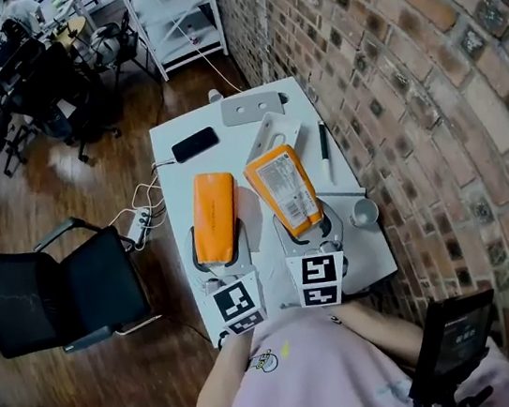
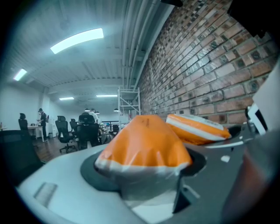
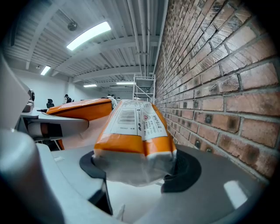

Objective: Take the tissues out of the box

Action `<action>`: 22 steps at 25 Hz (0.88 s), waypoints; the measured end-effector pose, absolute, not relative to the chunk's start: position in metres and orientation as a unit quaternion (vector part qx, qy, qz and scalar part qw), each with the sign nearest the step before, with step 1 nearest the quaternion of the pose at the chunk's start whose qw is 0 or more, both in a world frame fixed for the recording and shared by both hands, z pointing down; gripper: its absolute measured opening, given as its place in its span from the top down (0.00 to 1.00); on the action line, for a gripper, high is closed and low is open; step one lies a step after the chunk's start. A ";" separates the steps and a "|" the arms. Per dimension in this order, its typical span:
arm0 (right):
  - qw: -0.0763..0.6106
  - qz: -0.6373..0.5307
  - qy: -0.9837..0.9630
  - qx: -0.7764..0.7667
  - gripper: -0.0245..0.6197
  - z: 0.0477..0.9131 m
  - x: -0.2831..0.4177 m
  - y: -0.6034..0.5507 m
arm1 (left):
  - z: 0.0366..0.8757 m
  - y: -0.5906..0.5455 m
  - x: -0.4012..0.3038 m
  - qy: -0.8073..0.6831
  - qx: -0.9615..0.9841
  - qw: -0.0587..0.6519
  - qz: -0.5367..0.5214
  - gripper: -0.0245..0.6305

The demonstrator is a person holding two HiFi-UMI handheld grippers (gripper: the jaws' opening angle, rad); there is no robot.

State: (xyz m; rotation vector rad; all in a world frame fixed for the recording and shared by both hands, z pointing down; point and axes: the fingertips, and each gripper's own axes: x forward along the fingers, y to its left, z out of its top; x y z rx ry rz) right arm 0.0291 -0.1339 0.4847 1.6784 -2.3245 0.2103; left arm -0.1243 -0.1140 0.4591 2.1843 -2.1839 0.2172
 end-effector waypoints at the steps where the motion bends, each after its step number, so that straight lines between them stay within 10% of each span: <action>1: 0.133 0.073 -0.802 0.577 0.47 0.485 0.029 -0.134 | 0.459 -0.114 -0.124 -0.705 0.706 0.023 0.070 0.43; 22: 0.127 0.065 -0.824 0.549 0.49 0.484 0.019 -0.135 | 0.464 -0.116 -0.119 -0.703 0.706 0.025 0.081 0.43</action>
